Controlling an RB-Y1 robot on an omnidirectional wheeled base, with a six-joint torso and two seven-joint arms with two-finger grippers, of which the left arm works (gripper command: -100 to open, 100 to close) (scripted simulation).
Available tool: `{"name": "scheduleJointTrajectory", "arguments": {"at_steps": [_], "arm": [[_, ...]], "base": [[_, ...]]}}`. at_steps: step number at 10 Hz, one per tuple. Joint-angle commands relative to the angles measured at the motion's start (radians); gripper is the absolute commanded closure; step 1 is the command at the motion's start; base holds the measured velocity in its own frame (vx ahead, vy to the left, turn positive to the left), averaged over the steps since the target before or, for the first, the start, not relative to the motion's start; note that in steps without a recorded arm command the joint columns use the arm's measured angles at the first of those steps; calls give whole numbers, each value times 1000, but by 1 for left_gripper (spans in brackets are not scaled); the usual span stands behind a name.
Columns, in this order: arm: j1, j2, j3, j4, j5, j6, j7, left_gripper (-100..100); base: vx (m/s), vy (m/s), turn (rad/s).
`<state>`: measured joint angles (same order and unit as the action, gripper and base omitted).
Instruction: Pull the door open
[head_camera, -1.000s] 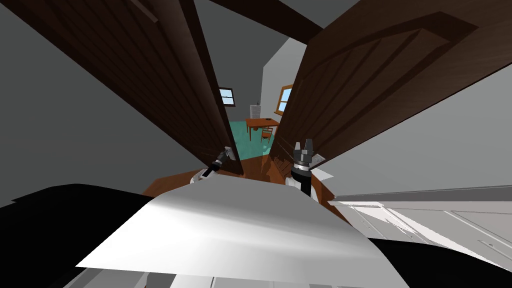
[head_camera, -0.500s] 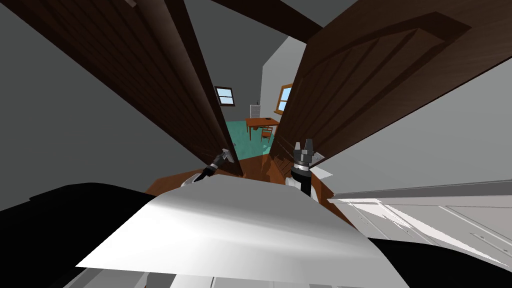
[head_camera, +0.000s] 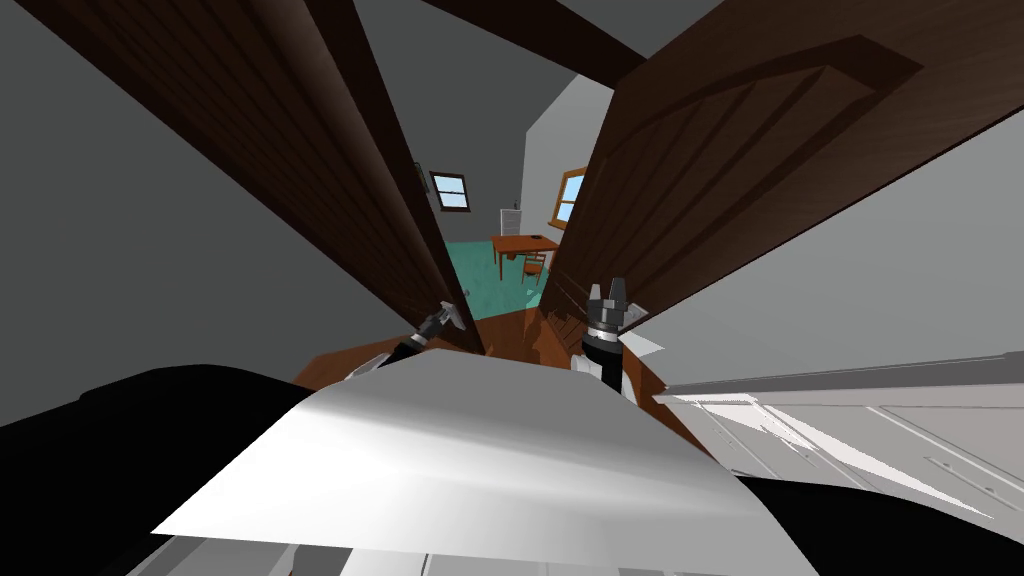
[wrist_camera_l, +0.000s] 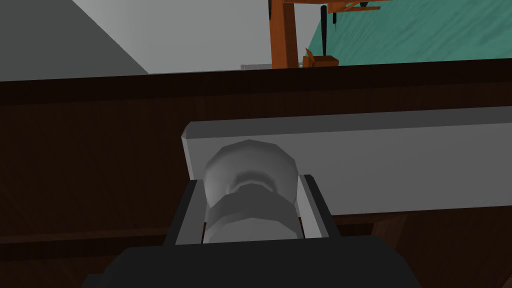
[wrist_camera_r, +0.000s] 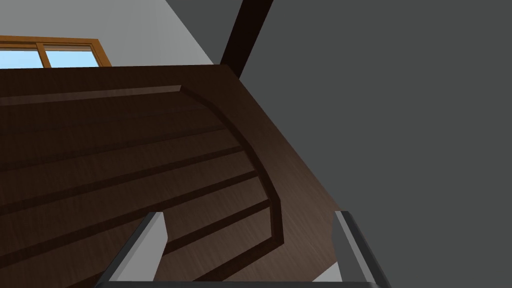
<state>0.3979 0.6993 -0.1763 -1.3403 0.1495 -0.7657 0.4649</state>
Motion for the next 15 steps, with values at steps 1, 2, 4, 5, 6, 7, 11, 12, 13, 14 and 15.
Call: {"name": "scheduleJointTrajectory", "arguments": {"at_steps": [1, 2, 4, 5, 6, 7, 11, 12, 13, 14, 15], "arm": [[26, 28, 0, -4, 4, -36, 15, 100], [41, 40, -4, -6, 4, -52, 22, 100], [41, 40, -13, -4, 2, -54, 24, 100], [56, 49, -16, 18, 2, -90, 29, 100], [64, 54, -16, 30, 3, -112, 31, 100], [74, 59, -17, 45, 3, -138, 34, 100], [110, 81, -19, 102, 7, -229, 44, 100], [110, 81, -19, 102, 7, -242, 44, 100], [123, 90, -19, 123, 8, -279, 48, 100], [136, 98, -20, 144, 9, -306, 52, 100], [136, 98, -20, 144, 9, -321, 52, 100]], "base": [[-24, 29, -8], [-28, 23, 0], [-17, 14, -4], [-21, 5, -77], [-28, 18, -76], [-28, 18, -82], [-33, 21, -63], [-34, 22, -26], [-34, 15, -48], [-48, 26, -110], [-38, 22, -38]]}}
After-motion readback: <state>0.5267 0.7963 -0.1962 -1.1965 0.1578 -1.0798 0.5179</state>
